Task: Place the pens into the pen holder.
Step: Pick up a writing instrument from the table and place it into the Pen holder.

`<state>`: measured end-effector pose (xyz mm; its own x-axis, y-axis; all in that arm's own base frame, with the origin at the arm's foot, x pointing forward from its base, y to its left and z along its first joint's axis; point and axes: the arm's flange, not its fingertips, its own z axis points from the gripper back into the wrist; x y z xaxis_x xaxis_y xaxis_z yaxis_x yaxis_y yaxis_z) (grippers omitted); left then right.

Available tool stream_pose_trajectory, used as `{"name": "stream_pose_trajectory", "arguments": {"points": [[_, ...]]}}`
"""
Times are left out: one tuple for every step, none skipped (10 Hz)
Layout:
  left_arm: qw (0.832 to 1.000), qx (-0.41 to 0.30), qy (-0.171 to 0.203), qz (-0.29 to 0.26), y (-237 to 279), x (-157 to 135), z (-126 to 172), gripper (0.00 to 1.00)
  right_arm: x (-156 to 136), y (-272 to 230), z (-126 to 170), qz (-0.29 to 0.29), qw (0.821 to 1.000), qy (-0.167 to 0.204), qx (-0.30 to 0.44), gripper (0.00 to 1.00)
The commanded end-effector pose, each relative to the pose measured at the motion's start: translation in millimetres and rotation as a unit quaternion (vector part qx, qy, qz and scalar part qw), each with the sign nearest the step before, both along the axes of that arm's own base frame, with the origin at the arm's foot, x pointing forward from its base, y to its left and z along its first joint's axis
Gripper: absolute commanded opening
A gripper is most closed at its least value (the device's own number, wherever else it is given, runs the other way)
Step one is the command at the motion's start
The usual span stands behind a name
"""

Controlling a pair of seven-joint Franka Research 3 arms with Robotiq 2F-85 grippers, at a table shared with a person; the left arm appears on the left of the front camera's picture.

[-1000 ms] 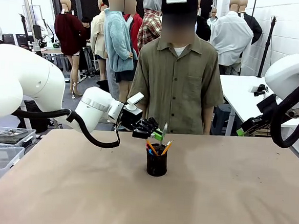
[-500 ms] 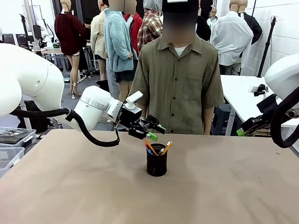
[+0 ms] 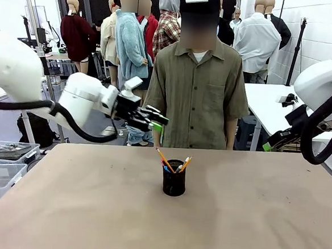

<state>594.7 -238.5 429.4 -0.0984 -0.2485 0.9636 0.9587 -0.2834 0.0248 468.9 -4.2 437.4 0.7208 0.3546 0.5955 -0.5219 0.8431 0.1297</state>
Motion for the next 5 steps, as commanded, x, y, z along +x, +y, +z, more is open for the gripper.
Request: {"name": "stream_pose_trajectory", "arguments": {"points": [[0.996,0.053,0.041,0.067,37.3,-52.6,29.2,0.62,-0.8,-1.0,-4.1,0.003,1.0,-0.01,-0.006,0.6],[0.986,0.105,0.069,0.108,52.7,-68.9,34.5,0.62,-0.8,-1.0,-4.1,0.003,1.0,-0.01,-0.006,0.6],[0.968,0.148,0.095,0.179,75.4,-88.5,41.1,0.62,-0.8,-1.0,-4.1,0.003,1.0,-0.01,-0.006,0.6],[0.949,0.185,0.115,0.23,93.0,-109.5,45.1,0.62,-0.8,-1.0,-4.1,0.003,1.0,-0.01,-0.006,0.6],[0.929,0.216,0.144,0.264,104.4,-124.5,43.0,0.62,-0.8,-1.0,-4.1,0.003,1.0,-0.01,-0.006,0.6]]}}
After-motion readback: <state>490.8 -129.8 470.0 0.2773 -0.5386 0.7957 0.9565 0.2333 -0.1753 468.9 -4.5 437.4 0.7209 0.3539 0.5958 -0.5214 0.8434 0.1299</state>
